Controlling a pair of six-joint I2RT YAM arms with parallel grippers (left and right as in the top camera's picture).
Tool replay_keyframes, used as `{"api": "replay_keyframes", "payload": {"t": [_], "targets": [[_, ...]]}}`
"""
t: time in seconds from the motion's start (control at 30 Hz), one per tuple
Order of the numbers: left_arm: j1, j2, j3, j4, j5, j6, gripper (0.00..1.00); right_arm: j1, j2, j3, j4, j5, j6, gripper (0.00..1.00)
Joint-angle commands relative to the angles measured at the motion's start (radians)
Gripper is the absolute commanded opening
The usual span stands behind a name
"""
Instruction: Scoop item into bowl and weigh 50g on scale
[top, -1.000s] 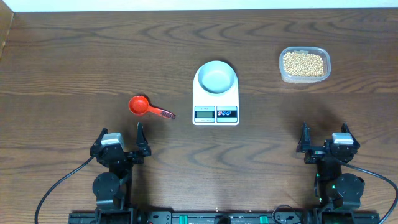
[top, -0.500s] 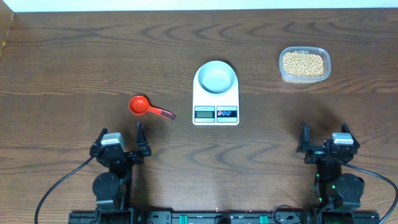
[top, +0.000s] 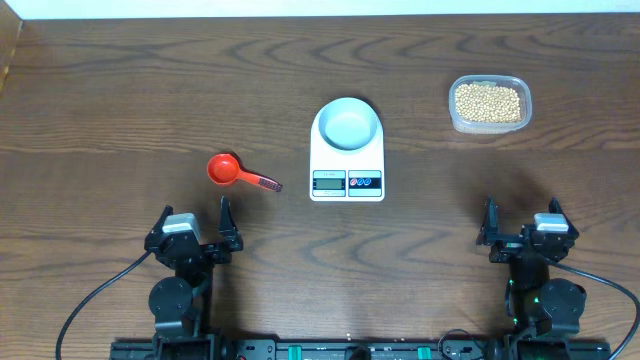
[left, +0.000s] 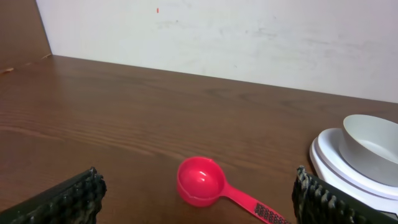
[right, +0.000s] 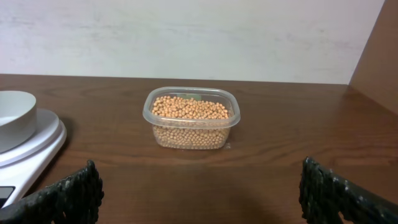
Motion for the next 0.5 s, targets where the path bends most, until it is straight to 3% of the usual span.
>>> {"api": "replay_keyframes", "payload": {"t": [0.0, 0.47], "targets": [[0.005, -0.006, -0.030, -0.017, -0.031, -0.013, 0.98, 0.006, -0.007, -0.002, -0.003, 0.008, 0.014, 0.99], [0.005, -0.006, -0.030, -0.004, -0.030, -0.002, 0.98, 0.006, -0.007, -0.002, -0.003, 0.008, 0.014, 0.99]]}}
